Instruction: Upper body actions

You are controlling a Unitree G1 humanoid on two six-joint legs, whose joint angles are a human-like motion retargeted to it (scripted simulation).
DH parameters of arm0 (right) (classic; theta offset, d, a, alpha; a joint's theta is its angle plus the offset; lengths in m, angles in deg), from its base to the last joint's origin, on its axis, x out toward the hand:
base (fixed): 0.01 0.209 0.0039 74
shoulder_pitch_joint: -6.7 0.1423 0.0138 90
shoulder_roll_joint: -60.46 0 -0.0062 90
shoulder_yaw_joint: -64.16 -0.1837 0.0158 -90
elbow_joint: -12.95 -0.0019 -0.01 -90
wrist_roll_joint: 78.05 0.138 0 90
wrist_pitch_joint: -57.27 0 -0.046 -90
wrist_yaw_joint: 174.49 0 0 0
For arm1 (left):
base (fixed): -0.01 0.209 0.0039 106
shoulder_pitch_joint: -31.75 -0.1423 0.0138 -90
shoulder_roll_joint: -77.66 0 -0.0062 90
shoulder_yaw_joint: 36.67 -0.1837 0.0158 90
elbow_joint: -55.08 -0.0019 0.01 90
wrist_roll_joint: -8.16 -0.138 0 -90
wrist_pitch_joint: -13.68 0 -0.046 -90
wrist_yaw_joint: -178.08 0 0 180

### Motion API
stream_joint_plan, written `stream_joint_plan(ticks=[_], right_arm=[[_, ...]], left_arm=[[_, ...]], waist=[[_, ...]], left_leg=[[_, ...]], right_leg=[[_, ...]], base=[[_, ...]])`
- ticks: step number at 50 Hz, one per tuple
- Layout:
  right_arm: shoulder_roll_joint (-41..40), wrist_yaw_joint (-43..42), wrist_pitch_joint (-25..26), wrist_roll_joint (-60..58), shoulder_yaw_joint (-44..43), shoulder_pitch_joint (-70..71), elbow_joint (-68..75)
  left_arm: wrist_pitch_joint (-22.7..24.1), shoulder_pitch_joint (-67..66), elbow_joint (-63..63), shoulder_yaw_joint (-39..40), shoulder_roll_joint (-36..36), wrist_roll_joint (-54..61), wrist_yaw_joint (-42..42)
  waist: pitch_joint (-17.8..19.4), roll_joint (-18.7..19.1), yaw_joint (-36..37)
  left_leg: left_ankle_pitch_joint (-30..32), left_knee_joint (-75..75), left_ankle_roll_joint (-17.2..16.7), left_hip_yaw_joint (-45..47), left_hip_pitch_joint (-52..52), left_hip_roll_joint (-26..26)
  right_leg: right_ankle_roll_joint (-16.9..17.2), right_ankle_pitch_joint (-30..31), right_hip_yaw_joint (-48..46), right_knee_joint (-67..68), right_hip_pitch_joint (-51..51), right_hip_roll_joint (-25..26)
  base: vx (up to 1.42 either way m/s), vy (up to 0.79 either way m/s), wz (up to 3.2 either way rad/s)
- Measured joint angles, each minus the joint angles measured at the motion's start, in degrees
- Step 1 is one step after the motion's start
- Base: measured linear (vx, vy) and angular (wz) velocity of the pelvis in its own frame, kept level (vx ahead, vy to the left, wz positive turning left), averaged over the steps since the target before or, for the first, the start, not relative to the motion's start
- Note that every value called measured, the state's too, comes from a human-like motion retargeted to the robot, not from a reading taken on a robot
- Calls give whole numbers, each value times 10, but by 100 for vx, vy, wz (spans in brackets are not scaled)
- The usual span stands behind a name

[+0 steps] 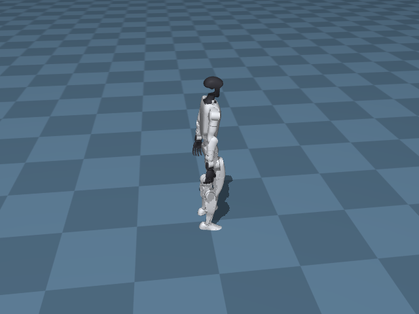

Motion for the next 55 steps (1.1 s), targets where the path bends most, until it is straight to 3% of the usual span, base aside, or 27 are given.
stream_joint_plan(ticks=[18, 28, 40, 55], right_arm=[[-10, 25, -12, -5, 14, 2, -64], [-9, 11, 9, -13, 57, 46, -5], [-22, 38, -2, -6, 44, 38, -56], [-10, 31, 10, 1, 31, 42, -13]], left_arm=[[-5, 33, 9, -35, 14, -20, 7], [-5, 27, -18, -55, 13, -20, 2], [0, 28, -12, -54, 7, -15, -19], [2, 33, -14, -58, 9, -15, -21]], waist=[[12, 1, 3], [6, 5, 2], [-3, 6, 3], [-8, 6, 3]], left_leg=[[4, 1, 0, 4, -3, 4], [5, -2, -1, 14, 1, 8], [7, -3, -3, 10, -1, 8], [6, 0, -3, 2, -1, 6]], right_leg=[[-2, 6, 2, 1, -5, 0], [-4, 8, 10, 2, -9, 5], [-4, 4, 4, 0, -6, 6], [-5, 2, 1, 1, -2, 6]], base=[[0, 0, 0], [0, 0, 0], [0, 0, 0], [0, 0, 0]])
